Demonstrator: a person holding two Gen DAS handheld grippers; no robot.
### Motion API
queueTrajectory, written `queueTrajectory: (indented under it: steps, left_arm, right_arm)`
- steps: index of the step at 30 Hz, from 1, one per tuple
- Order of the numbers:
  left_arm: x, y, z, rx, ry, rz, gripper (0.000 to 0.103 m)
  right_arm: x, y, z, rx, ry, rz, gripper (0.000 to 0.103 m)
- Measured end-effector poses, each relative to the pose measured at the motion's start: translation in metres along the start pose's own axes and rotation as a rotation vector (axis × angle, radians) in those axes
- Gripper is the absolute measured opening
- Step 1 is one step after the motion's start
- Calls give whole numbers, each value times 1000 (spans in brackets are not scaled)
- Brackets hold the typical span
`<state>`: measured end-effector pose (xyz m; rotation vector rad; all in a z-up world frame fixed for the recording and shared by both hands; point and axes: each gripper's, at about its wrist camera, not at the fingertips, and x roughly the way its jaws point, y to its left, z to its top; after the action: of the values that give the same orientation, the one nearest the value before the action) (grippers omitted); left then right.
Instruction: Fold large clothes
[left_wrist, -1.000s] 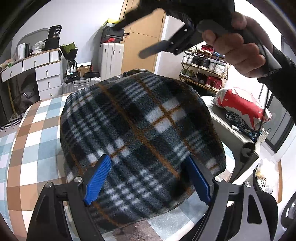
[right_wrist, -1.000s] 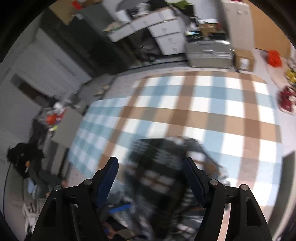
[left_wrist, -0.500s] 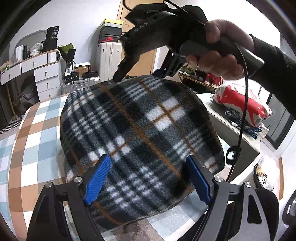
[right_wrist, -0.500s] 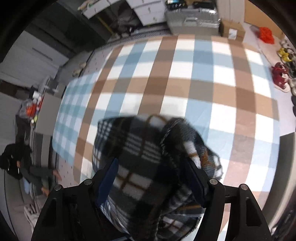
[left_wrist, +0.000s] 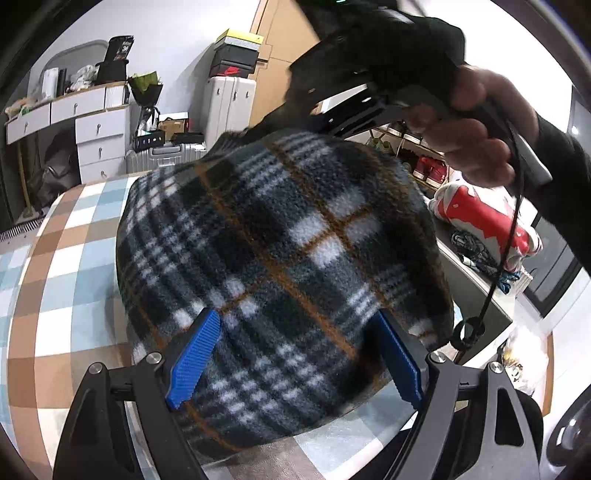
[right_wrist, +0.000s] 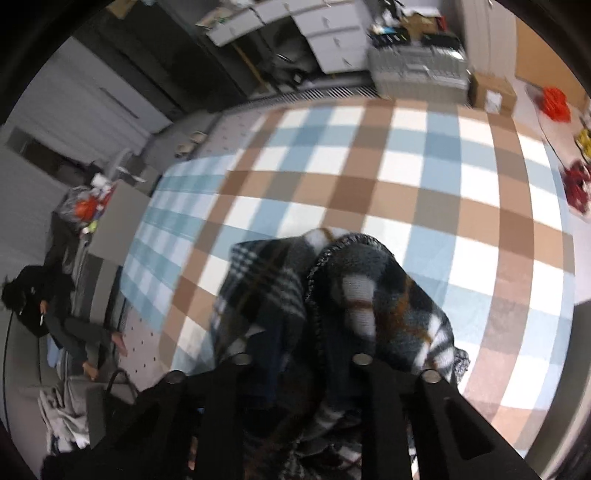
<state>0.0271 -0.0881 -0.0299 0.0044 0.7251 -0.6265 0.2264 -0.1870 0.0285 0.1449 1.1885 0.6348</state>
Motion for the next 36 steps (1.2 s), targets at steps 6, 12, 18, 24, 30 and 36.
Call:
queueTrajectory:
  steps: [6,12,18,24,30,36]
  left_arm:
    - [0,-1,-1,3,-4,-2,81]
    - [-4,-2,-1,22,-15,-15,81]
    - [-5,3,-2,5,-7,-26,81]
    - [0,-1,-3,32,3,-9,82]
    - [1,-5,-6,61,-1,-1,82]
    - [-2,1,-5,48,18,-60,82]
  right_arm:
    - [-18,-1,-10,25,-146,99,8]
    - [-47,-10,-26,76,-321,197,6]
    - [-83,-53,-39,174,-485,193,0]
    - [-43,-40,-43,149,-297,62,0]
    - [-48,69,-28,-182,-291,3,1]
    - [36,45,-32,-210,-99,-339,0]
